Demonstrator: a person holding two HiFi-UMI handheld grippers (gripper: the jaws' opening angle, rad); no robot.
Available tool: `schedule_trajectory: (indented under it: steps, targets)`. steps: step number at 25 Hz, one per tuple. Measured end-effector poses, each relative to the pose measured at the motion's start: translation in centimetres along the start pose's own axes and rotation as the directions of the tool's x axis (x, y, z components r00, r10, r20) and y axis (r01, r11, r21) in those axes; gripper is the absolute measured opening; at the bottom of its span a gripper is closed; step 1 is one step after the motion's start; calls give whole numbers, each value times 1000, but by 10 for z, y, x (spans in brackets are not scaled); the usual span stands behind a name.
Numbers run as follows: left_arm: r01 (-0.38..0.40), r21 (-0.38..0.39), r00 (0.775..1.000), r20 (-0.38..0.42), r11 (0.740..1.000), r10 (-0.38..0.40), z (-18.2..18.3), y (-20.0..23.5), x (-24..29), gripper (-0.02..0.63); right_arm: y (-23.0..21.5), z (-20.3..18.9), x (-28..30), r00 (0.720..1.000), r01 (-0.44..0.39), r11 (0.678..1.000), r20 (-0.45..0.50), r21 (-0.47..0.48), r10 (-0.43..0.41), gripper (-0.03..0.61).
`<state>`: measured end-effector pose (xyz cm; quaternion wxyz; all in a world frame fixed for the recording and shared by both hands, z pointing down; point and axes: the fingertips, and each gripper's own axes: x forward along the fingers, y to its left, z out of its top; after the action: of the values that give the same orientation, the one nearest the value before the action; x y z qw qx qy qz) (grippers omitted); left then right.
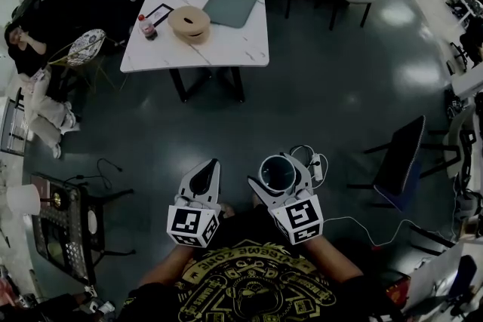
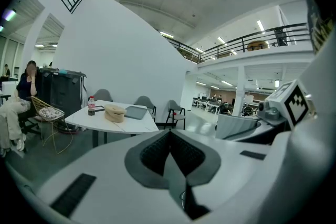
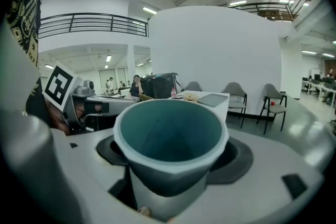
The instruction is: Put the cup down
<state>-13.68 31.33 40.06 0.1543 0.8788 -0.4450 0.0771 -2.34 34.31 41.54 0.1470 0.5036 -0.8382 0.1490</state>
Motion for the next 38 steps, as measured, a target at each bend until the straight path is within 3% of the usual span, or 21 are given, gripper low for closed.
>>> schedule_trajectory:
  steps: [20,27,38]
  targets:
    - [-69,35,998,-5,997,69,6,-40,39,9,-59,-3,-16,998,-37,999,43,23,36,391]
    - [-74,43,997,13,996,73,17,-43,51,9,-77,-3,-22,999,-10,1000,41,24,9,392]
    - [22,41,1000,9,999,-23,23,-47,102,9,-103,3,-8,998,46,998,31,36,-47,391]
